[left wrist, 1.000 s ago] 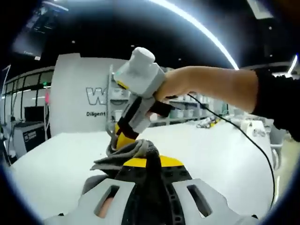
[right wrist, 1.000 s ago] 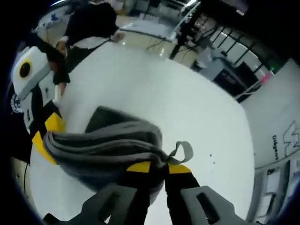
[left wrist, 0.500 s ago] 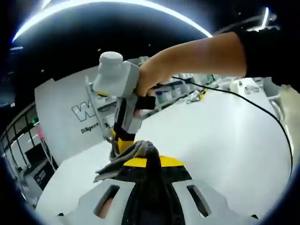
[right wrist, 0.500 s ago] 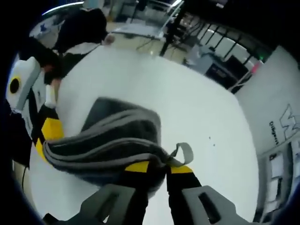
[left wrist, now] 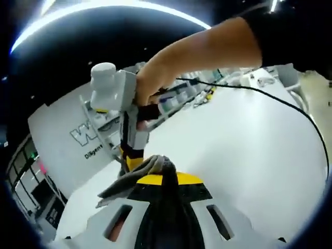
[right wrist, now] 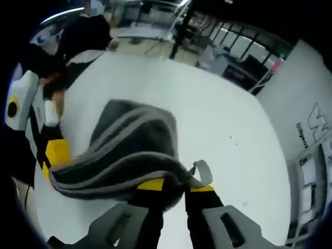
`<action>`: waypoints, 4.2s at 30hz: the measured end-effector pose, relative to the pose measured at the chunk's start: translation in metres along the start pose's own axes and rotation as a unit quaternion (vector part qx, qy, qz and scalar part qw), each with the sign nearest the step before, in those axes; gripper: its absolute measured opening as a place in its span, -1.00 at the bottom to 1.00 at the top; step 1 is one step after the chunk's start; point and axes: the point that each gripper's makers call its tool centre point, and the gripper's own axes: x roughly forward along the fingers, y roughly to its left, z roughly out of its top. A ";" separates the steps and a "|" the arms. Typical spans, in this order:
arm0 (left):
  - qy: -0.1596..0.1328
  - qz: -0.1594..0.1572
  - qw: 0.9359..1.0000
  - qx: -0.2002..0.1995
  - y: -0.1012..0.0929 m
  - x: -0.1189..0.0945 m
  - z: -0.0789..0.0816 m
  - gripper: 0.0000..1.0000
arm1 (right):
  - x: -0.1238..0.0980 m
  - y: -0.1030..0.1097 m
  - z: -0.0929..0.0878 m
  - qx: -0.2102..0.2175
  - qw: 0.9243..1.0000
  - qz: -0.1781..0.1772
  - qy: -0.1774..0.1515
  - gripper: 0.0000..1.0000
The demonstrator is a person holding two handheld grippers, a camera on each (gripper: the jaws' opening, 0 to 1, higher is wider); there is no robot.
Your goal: Open the folded towel by lifting each exposed corner and separating the folded layers until the towel lies flat within the target outline without major curled edges
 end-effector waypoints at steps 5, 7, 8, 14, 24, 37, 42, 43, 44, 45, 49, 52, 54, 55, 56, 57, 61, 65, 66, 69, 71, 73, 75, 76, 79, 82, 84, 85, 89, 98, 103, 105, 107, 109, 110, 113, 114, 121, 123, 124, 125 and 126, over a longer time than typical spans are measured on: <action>0.013 -0.021 1.000 -0.011 -0.008 0.009 -0.007 -0.90 | 0.004 -0.002 -0.020 0.023 1.000 0.001 0.006 -0.84; 0.016 -0.027 0.999 -0.005 -0.012 0.011 -0.006 -0.90 | 0.004 -0.002 -0.029 0.029 1.000 0.002 0.009 -0.83; 0.019 -0.030 0.999 0.003 -0.015 0.013 -0.006 -0.90 | 0.003 -0.002 -0.033 0.033 0.999 0.002 0.009 -0.83; 0.034 -0.057 0.996 0.055 -0.032 0.020 -0.007 -0.90 | -0.006 -0.002 -0.047 0.047 0.999 -0.002 0.010 -0.82; 0.054 -0.115 0.990 0.063 -0.065 0.035 -0.006 -0.90 | -0.019 0.008 -0.096 0.074 0.996 -0.001 0.048 -0.82; 0.051 -0.144 0.986 0.062 -0.093 0.039 -0.006 -0.89 | -0.056 0.011 -0.145 0.089 0.991 -0.011 0.100 -0.75; 0.053 -0.150 0.985 0.062 -0.100 0.042 -0.010 -0.85 | -0.065 0.005 -0.142 0.093 0.991 -0.028 0.093 -0.75; 0.057 -0.156 0.985 0.053 -0.103 0.041 -0.011 -0.84 | -0.066 0.005 -0.142 0.091 0.991 -0.030 0.093 -0.75; 0.060 -0.162 0.984 0.046 -0.106 0.041 -0.012 -0.83 | -0.066 0.004 -0.140 0.090 0.991 -0.032 0.092 -0.74; 0.068 -0.178 0.981 0.033 -0.113 0.039 -0.015 -0.82 | -0.065 0.004 -0.138 0.089 0.991 -0.034 0.089 -0.73; 0.082 -0.205 0.975 0.002 -0.129 0.040 -0.024 -0.56 | -0.056 -0.012 -0.113 0.083 0.993 -0.078 0.035 -0.03; 0.078 -0.206 0.975 -0.007 -0.131 0.041 -0.025 -0.49 | -0.048 -0.015 -0.102 0.086 0.992 -0.087 0.012 0.20; 0.078 -0.206 0.975 -0.005 -0.130 0.041 -0.025 -0.48 | -0.045 -0.022 -0.108 0.070 0.991 -0.111 0.037 0.34; 0.080 -0.208 0.975 -0.010 -0.130 0.040 -0.025 -0.47 | -0.042 -0.022 -0.111 0.068 0.990 -0.111 0.045 0.42; 0.082 -0.212 0.974 -0.018 -0.129 0.040 -0.026 -0.45 | -0.040 -0.023 -0.112 0.071 0.990 -0.112 0.048 0.46; 0.083 -0.217 0.972 -0.028 -0.131 0.039 -0.025 -0.39 | -0.039 -0.024 -0.113 0.075 0.990 -0.113 0.051 0.49; 0.086 -0.221 0.970 -0.056 -0.132 0.036 -0.022 0.12 | -0.040 -0.029 -0.118 0.081 0.986 -0.133 0.066 0.79; 0.064 -0.194 0.977 -0.053 -0.123 0.040 -0.014 0.92 | -0.046 -0.041 -0.123 0.107 0.977 -0.167 0.074 1.00; 0.053 -0.183 0.980 -0.062 -0.118 0.042 -0.010 0.99 | -0.049 -0.045 -0.125 0.134 0.972 -0.179 0.074 1.00; 0.030 -0.154 0.983 -0.096 -0.103 0.046 0.000 1.00 | -0.053 -0.052 -0.116 0.153 0.969 -0.189 0.041 1.00; 0.032 -0.152 0.982 -0.106 -0.098 0.047 0.002 1.00 | -0.055 -0.051 -0.116 0.153 0.969 -0.190 0.040 1.00; 0.034 -0.151 0.980 -0.121 -0.093 0.045 0.004 1.00 | -0.056 -0.053 -0.117 0.145 0.969 -0.198 0.041 1.00; 0.032 -0.151 0.980 -0.125 -0.087 0.042 0.005 1.00 | -0.061 -0.055 -0.112 0.143 0.967 -0.211 0.026 1.00; 0.029 -0.147 0.980 -0.128 -0.079 0.039 0.006 1.00 | -0.064 -0.058 -0.108 0.143 0.964 -0.224 0.012 1.00; 0.018 -0.135 0.982 -0.133 -0.059 0.034 0.008 1.00 | -0.077 -0.062 -0.093 0.167 0.953 -0.249 -0.041 1.00; 0.011 -0.134 0.982 -0.135 -0.043 0.026 0.008 1.00 | -0.097 -0.071 -0.085 0.211 0.930 -0.290 -0.082 1.00; 0.018 -0.133 0.983 -0.128 -0.032 0.019 0.002 1.00 | -0.112 -0.072 -0.073 0.238 0.916 -0.298 -0.126 1.00; 0.016 -0.131 0.983 -0.126 -0.024 0.013 0.001 1.00 | -0.119 -0.072 -0.067 0.252 0.908 -0.297 -0.151 1.00; 0.005 -0.111 0.983 -0.147 0.008 -0.001 -0.001 1.00 | -0.143 -0.066 -0.054 0.277 0.890 -0.303 -0.199 1.00; -0.005 -0.048 0.981 -0.188 0.099 -0.046 -0.018 0.99 | -0.175 -0.037 -0.049 0.320 0.848 -0.342 -0.247 1.00; -0.009 -0.003 0.979 -0.205 0.143 -0.072 -0.037 0.93 | -0.177 -0.020 -0.057 0.324 0.832 -0.379 -0.242 1.00; -0.008 0.003 0.978 -0.208 0.155 -0.082 -0.046 0.93 | -0.181 -0.014 -0.058 0.326 0.825 -0.390 -0.248 1.00; -0.014 0.020 0.976 -0.218 0.171 -0.096 -0.053 0.91 | -0.189 -0.006 -0.057 0.324 0.818 -0.401 -0.255 1.00; -0.019 0.030 0.975 -0.221 0.179 -0.105 -0.057 0.86 | -0.198 0.001 -0.057 0.327 0.807 -0.414 -0.265 1.00; -0.024 0.038 0.975 -0.218 0.183 -0.111 -0.058 0.85 | -0.201 0.006 -0.058 0.326 0.804 -0.419 -0.268 1.00; -0.023 0.050 0.975 -0.217 0.184 -0.121 -0.063 0.87 | -0.207 0.019 -0.061 0.326 0.795 -0.434 -0.270 1.00; -0.021 0.050 0.974 -0.219 0.182 -0.125 -0.067 0.88 | -0.207 0.026 -0.063 0.327 0.794 -0.438 -0.266 1.00; -0.010 0.055 0.974 -0.218 0.188 -0.142 -0.090 0.96 | -0.203 0.053 -0.083 0.348 0.778 -0.448 -0.270 1.00; -0.009 0.059 0.975 -0.216 0.192 -0.145 -0.093 0.96 | -0.201 0.061 -0.090 0.353 0.776 -0.451 -0.265 1.00; -0.006 0.058 0.975 -0.213 0.189 -0.147 -0.094 0.97 | -0.199 0.064 -0.094 0.355 0.776 -0.451 -0.260 1.00; -0.004 0.057 0.975 -0.214 0.188 -0.148 -0.095 0.99 | -0.200 0.068 -0.096 0.357 0.776 -0.452 -0.257 1.00; -0.003 0.057 0.975 -0.216 0.188 -0.150 -0.095 0.99 | -0.202 0.072 -0.098 0.356 0.775 -0.456 -0.255 1.00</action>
